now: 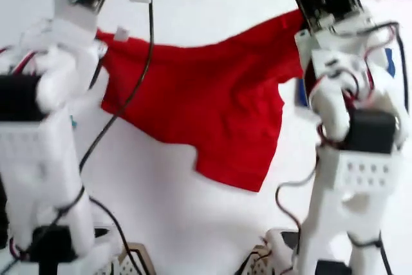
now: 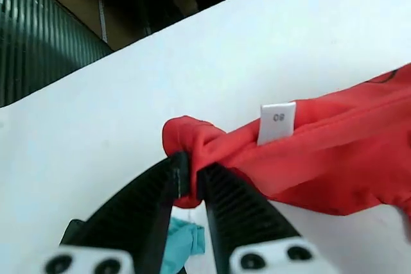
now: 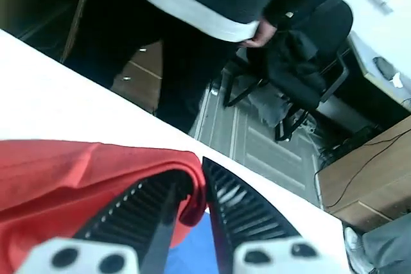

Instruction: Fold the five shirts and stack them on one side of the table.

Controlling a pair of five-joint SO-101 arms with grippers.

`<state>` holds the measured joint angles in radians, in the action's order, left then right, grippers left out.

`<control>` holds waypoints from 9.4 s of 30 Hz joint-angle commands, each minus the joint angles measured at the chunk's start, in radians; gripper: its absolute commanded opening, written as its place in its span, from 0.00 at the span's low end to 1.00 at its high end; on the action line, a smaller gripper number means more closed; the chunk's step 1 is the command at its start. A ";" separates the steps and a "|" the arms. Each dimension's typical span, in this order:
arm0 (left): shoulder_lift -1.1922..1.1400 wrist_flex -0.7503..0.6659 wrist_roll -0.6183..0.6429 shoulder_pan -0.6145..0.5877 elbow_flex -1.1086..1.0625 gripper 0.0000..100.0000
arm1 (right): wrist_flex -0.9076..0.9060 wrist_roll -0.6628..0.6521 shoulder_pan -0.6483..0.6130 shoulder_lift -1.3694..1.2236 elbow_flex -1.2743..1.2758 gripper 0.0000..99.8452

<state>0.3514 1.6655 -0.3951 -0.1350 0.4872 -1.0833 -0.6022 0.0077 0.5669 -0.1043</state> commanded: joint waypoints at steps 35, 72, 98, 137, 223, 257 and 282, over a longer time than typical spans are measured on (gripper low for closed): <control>0.578 0.114 0.034 -0.210 -0.170 0.03 | -0.122 0.008 -0.064 0.602 -0.107 0.02; -0.361 -0.370 -0.046 -0.115 -0.085 0.03 | 0.429 0.000 0.028 -0.302 0.101 0.02; -0.839 -0.068 -0.089 -0.109 0.392 0.03 | 0.124 0.002 -0.005 -0.687 -0.152 0.02; -0.167 0.044 -0.247 -0.193 -0.567 0.03 | -0.110 -0.002 -0.031 0.036 0.686 0.02; -0.977 -0.298 -0.054 -0.204 -0.183 0.03 | 0.492 0.106 -0.105 -0.647 0.635 0.02; -0.853 0.123 -0.032 -0.014 0.289 0.03 | 0.007 0.115 -0.047 -0.504 0.261 0.02; -0.112 -0.588 -0.086 -0.232 -1.227 0.03 | -0.013 0.106 -0.047 0.332 1.045 0.02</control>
<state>0.2532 1.1730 -0.4764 -0.3468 -0.7281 -1.0787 -0.4948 -0.0506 0.8355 0.9175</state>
